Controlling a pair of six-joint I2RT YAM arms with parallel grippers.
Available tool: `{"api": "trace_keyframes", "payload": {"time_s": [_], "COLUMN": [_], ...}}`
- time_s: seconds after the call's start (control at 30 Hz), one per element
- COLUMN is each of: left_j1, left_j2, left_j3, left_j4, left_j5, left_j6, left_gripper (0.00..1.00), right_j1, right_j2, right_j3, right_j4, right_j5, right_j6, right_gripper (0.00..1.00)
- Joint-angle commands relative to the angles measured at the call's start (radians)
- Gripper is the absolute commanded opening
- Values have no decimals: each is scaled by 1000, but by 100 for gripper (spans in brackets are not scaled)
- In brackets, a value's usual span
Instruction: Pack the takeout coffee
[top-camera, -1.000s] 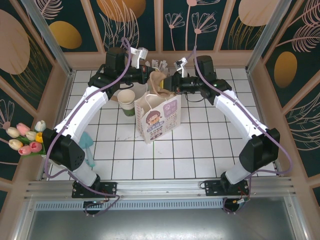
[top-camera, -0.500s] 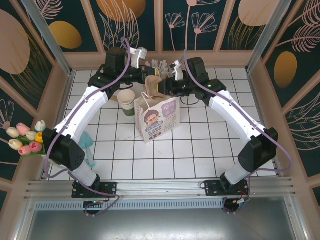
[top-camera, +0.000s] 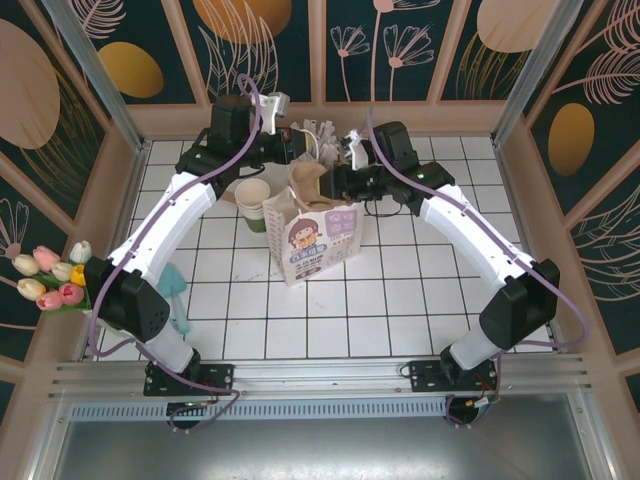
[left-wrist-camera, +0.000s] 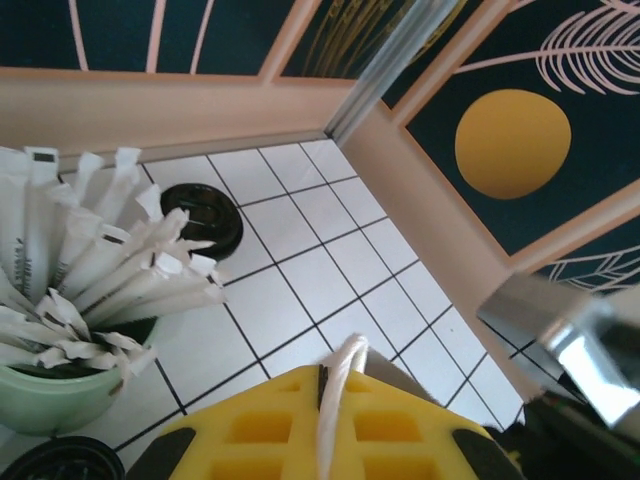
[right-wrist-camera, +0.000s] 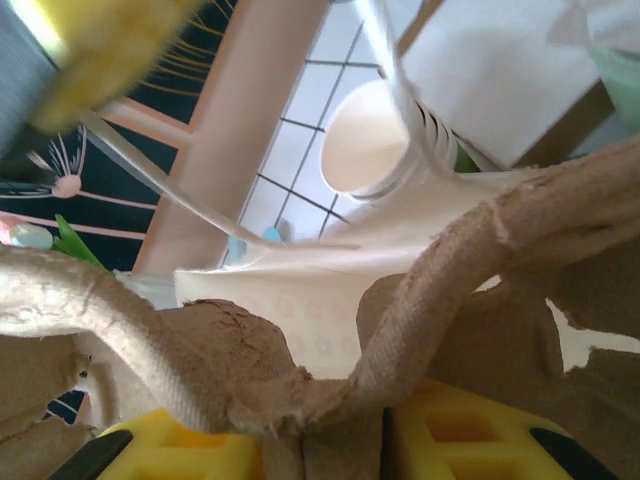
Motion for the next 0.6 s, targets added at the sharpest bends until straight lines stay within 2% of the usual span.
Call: {"api": "trace_keyframes", "payload": {"time_s": [0.0,0.03,0.1,0.17,0.27,0.37,0.47,0.57], "left_j1": [14,14,16,16,16,16,15,15], "left_j2": [-49,-62,-114,-187,-316,-412,-449,-482], "left_j3": [31,27,-9,-78,-213,-319,-354,-398], "left_j4": [33,33,50,92,175,232,215,225], "left_j5": [-34,-33,-35,-31,-21,-9,7,130], "left_j6": [7,18,46,80,134,169,202,252], "left_gripper": [17,23,46,65,85,98,99,98], "right_j1": [-2,-2,-24,-32,-35,-35,-34,-34], "right_j2": [-7,-10,-13,-14,-13,-8,-2,-1], "right_j3": [-56,-61,-69,-68,-69,-67,-68,-71], "right_j4": [-64,-56,-37,-30,-22,-28,-26,-16], "right_j5": [-14,-16,-17,-13,-8,-7,-11,-15], "right_j6": [28,38,55,61,68,69,71,78], "right_gripper": [30,30,30,30,30,30,30,30]}}
